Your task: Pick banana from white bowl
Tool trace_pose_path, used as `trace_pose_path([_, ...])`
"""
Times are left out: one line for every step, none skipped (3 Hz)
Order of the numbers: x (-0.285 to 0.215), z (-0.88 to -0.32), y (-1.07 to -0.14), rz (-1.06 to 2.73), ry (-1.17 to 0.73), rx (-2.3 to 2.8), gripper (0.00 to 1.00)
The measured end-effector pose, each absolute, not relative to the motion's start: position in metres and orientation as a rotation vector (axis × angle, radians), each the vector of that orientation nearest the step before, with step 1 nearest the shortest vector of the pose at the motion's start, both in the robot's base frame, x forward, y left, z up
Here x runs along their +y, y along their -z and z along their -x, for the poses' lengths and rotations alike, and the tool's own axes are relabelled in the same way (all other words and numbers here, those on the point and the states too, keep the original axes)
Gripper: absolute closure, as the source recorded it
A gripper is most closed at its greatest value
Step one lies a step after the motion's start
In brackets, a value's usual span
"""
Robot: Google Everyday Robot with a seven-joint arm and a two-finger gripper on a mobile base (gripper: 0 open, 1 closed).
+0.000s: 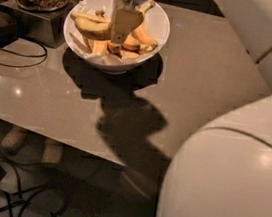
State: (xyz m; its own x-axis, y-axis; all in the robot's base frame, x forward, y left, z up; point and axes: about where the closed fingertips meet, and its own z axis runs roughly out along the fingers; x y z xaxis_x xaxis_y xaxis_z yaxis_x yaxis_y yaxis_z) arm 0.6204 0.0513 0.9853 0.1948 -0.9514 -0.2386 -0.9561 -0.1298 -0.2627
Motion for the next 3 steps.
trace_pose_path([0.033,-0.607,-0.999,2.034,0.022,1.801,1.0])
trace_pose_path([0.037,-0.607,-0.998,2.044,0.02,1.792,1.0])
trace_pose_path([0.06,-0.591,-0.995,2.117,-0.008,1.732,1.0])
